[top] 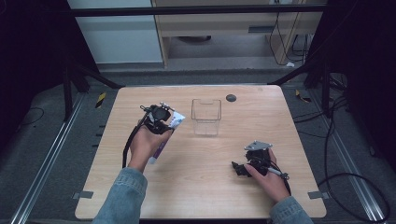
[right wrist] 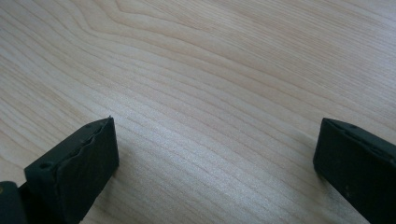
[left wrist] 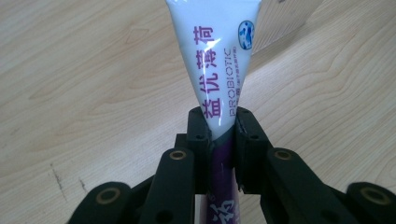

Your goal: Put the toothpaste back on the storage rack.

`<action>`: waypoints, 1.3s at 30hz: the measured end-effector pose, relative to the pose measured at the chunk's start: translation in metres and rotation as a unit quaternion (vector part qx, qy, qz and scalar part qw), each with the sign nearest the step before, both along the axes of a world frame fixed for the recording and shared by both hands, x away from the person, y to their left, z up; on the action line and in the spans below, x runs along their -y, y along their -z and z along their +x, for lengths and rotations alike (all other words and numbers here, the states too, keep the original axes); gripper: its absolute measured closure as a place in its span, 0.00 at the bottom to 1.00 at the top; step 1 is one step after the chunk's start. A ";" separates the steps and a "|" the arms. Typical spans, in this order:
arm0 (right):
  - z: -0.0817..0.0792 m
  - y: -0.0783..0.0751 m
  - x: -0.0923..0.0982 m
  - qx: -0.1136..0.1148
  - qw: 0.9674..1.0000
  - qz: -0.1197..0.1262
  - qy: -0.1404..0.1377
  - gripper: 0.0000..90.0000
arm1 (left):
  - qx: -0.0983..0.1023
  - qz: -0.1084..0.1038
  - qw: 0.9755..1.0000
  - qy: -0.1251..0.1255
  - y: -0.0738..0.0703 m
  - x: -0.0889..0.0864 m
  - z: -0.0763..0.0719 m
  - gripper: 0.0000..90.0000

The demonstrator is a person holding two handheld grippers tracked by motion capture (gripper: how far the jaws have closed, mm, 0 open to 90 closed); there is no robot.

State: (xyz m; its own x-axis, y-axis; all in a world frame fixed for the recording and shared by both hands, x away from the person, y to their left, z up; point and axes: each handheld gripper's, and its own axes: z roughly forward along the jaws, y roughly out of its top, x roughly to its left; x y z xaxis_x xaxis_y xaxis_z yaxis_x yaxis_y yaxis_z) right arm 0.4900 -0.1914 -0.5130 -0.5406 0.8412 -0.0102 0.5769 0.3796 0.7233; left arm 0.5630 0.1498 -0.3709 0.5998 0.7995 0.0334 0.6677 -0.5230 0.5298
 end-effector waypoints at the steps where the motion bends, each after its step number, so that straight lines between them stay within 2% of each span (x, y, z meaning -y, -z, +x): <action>1: 0.000 0.000 0.000 0.000 1.000 0.000 0.000 0.00 | 0.003 -0.002 1.000 0.000 -0.004 0.001 0.001 0.87; 6: 0.000 0.000 0.000 0.000 1.000 0.000 -0.001 0.00 | 0.018 -0.003 1.000 0.004 -0.021 0.009 0.005 0.87; 11: 0.000 0.000 0.000 0.000 1.000 -0.001 -0.001 0.00 | 0.026 -0.024 0.999 0.004 -0.034 0.019 0.008 0.87; 18: 0.000 0.000 0.000 0.001 1.000 0.000 0.001 0.00 | 0.046 -0.027 0.998 0.014 -0.050 0.040 0.006 0.87; 23: 0.000 0.000 0.000 -0.001 1.000 0.002 0.001 0.00 | 0.061 -0.030 0.998 0.015 -0.057 0.051 0.006 0.87; 27: 0.000 0.000 0.000 -0.001 1.000 0.002 0.001 0.00 | 0.065 -0.050 0.997 0.013 -0.060 0.055 0.009 0.87; 32: 0.000 0.000 0.000 -0.001 1.000 0.002 0.001 0.00 | 0.068 -0.048 0.996 0.011 -0.061 0.060 0.012 0.87; 39: 0.000 0.000 0.000 -0.001 1.000 0.002 0.001 0.00 | 0.077 -0.046 0.996 0.021 -0.070 0.071 0.010 0.87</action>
